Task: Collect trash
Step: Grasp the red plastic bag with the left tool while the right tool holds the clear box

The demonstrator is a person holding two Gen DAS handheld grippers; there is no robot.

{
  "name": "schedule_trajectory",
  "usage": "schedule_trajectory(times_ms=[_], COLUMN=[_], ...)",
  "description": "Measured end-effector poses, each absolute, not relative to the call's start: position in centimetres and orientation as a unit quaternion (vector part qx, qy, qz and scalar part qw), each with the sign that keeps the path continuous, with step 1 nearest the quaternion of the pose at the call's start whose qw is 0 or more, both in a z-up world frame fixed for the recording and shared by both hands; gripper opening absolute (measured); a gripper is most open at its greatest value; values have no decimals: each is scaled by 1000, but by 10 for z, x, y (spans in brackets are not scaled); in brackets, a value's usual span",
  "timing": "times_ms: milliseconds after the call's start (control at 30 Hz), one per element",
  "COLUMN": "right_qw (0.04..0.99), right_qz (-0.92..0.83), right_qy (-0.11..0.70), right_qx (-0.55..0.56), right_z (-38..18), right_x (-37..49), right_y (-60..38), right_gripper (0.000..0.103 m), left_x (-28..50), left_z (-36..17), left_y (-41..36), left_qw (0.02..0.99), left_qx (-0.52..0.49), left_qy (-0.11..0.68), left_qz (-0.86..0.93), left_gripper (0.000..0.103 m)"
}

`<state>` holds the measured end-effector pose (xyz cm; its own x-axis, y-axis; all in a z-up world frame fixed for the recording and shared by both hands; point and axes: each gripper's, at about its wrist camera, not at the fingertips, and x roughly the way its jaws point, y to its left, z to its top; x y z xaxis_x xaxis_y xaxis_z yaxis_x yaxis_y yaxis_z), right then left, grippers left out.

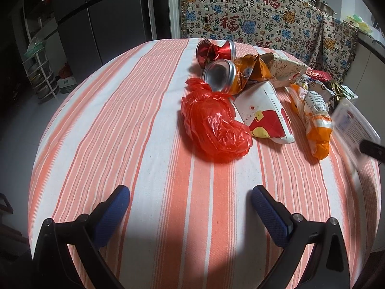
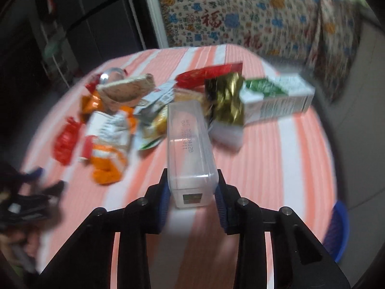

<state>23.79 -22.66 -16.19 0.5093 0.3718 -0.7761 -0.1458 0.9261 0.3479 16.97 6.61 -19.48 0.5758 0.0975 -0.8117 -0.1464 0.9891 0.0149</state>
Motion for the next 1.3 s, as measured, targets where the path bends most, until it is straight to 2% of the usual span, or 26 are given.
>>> schedule_trajectory(times_ms=[100, 167, 200, 233, 300, 400, 533, 633, 833, 900, 933, 1000, 1033, 1100, 1300], right_qw=[802, 792, 799, 813, 841, 870, 885, 889, 893, 894, 894, 895, 895, 895, 894], right_qz=[185, 174, 159, 141, 114, 108, 117, 121, 113, 110, 107, 104, 103, 102, 104], right_qy=[493, 496, 493, 486, 470, 443, 436, 436, 435, 434, 434, 434, 434, 434, 436], right_qx=[280, 312, 306, 288, 242, 188, 112, 68, 28, 21, 18, 10, 7, 2, 8], right_z=[-180, -189, -190, -189, -185, -178, -176, -179, -189, -190, -191, -192, -192, -192, -191], right_x=[215, 201, 195, 190, 183, 174, 163, 160, 156, 158, 157, 158, 158, 158, 158], right_y=[-247, -253, -256, -260, -262, -262, -241, -226, -214, -212, -210, -207, -207, -205, -207], right_gripper=[35, 37, 42, 55, 69, 76, 96, 98, 101, 102, 102, 102, 102, 102, 102], left_x=[170, 169, 169, 169, 169, 171, 172, 187, 241, 252, 254, 251, 247, 234, 180], left_z=[-195, -195, -195, -195, -195, -194, -188, -183, -180, -182, -182, -179, -178, -177, -175], left_y=[66, 66, 66, 66, 66, 66, 78, 86, 86, 89, 90, 89, 88, 90, 81], left_qw=[887, 887, 887, 887, 887, 888, 893, 889, 878, 874, 875, 880, 879, 878, 872], left_qx=[-27, -27, -27, -27, -28, -28, -70, -106, -97, -104, -101, -86, -78, -82, -58], left_qy=[455, 455, 455, 455, 455, 456, 444, 445, 468, 476, 473, 467, 469, 470, 480], left_qz=[69, 69, 69, 69, 68, 61, 23, 2, 9, 6, 3, -8, -15, -33, -80], left_gripper=[103, 103, 103, 103, 103, 103, 103, 103, 103, 100, 96, 49, 41, 38, 40])
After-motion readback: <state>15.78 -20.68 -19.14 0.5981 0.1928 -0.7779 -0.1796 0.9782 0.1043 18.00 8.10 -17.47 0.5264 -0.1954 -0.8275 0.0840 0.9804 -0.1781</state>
